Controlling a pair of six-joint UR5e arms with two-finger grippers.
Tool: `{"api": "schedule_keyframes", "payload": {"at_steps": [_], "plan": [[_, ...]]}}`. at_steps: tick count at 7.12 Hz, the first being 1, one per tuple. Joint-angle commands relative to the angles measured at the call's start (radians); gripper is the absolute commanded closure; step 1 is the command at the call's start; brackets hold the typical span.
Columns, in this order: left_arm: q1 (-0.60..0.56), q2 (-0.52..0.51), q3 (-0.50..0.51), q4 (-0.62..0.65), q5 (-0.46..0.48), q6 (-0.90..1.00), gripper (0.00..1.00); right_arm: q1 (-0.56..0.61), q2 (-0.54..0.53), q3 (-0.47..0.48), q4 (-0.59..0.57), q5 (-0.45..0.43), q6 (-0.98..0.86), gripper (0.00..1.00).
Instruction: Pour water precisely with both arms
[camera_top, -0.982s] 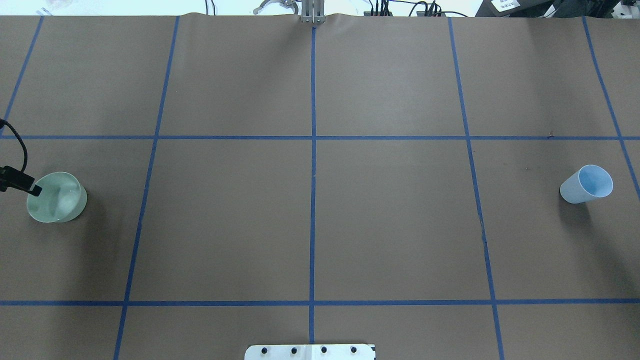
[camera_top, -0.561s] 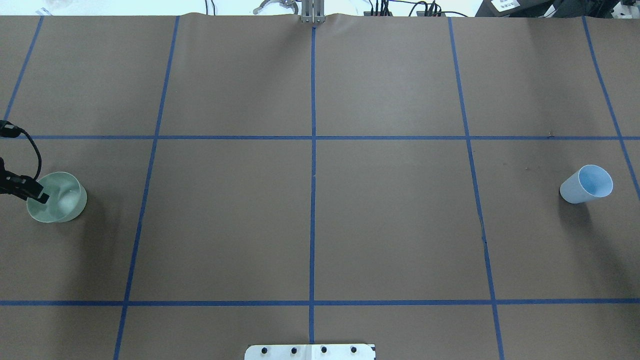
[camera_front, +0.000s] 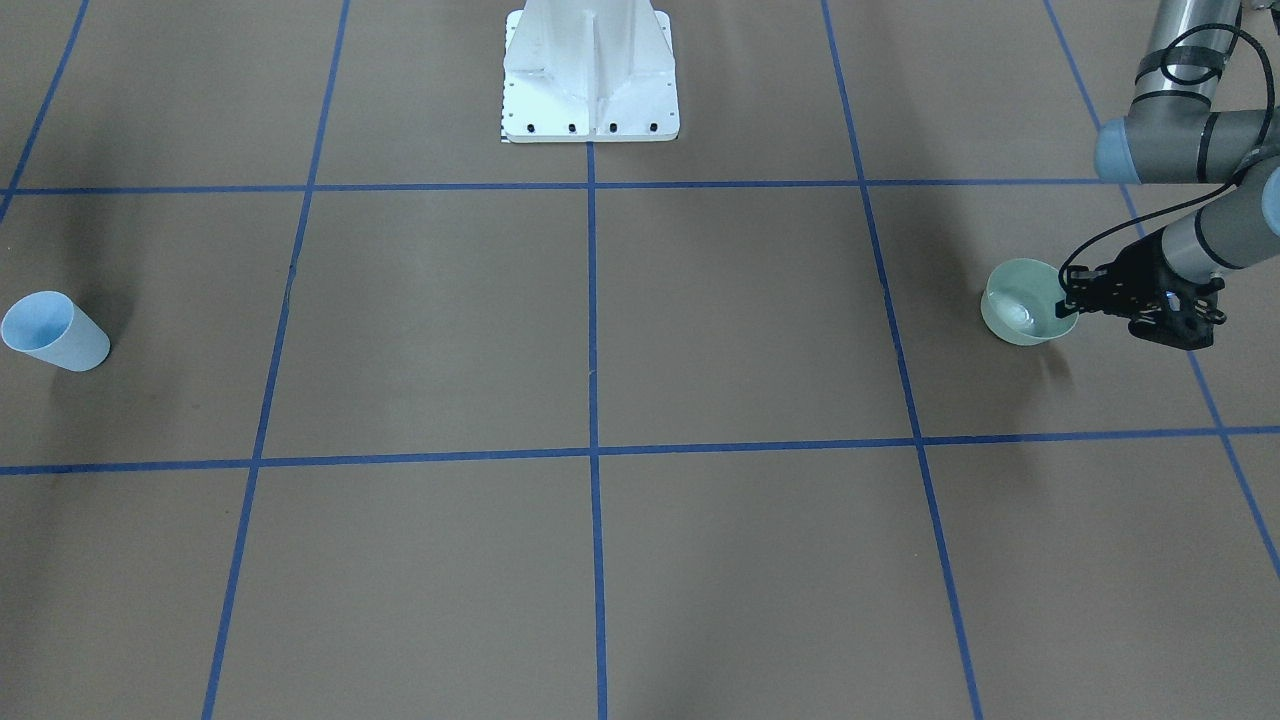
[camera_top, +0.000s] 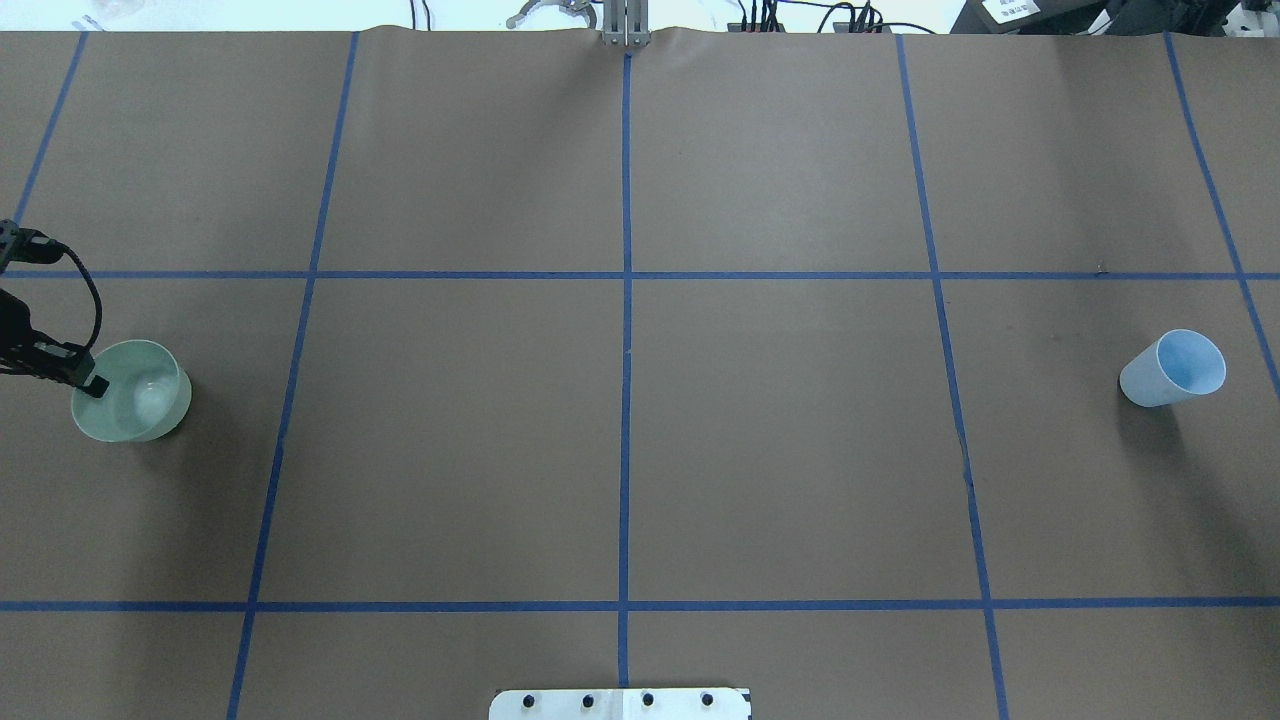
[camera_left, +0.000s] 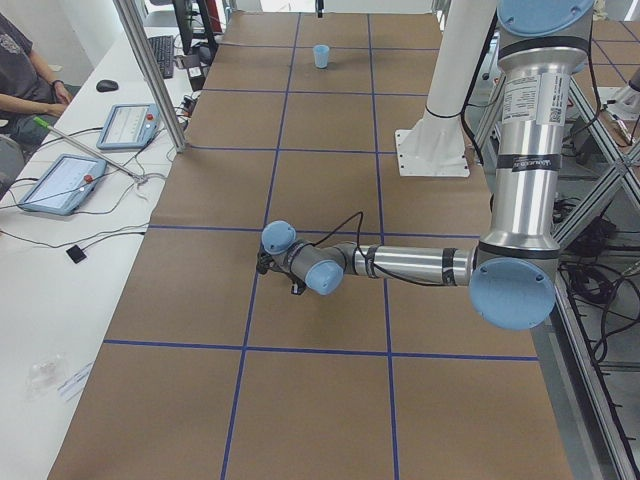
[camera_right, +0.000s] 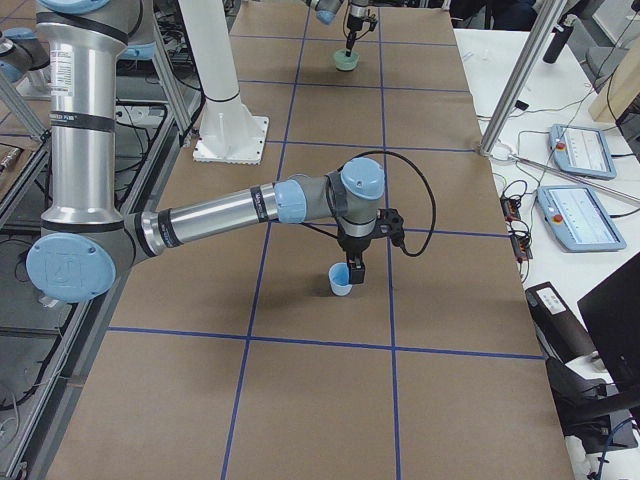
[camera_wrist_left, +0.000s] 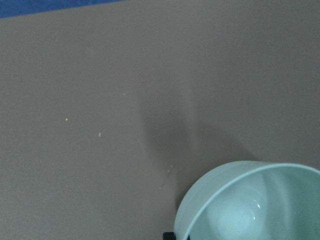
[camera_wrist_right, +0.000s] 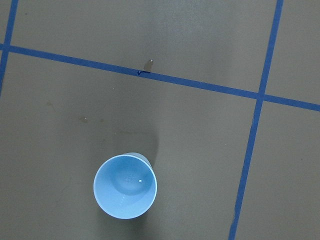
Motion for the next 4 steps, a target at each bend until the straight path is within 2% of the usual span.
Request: {"api": "schedule_keyframes", "payload": {"at_steps": [1,3,4], "plan": [[-0.002,-0.072,-0.045,0.006,-0.025,-0.138,1.00,0.000,-0.004,-0.005,-0.001,0.001,-0.003,0.00],[0.014,-0.148,-0.153,0.004,-0.020,-0.400,1.00,-0.023,0.001,0.004,0.013,0.001,-0.008,0.00],[0.080,-0.199,-0.175,0.004,0.003,-0.531,1.00,-0.029,-0.014,-0.001,0.080,0.003,-0.002,0.00]]}}
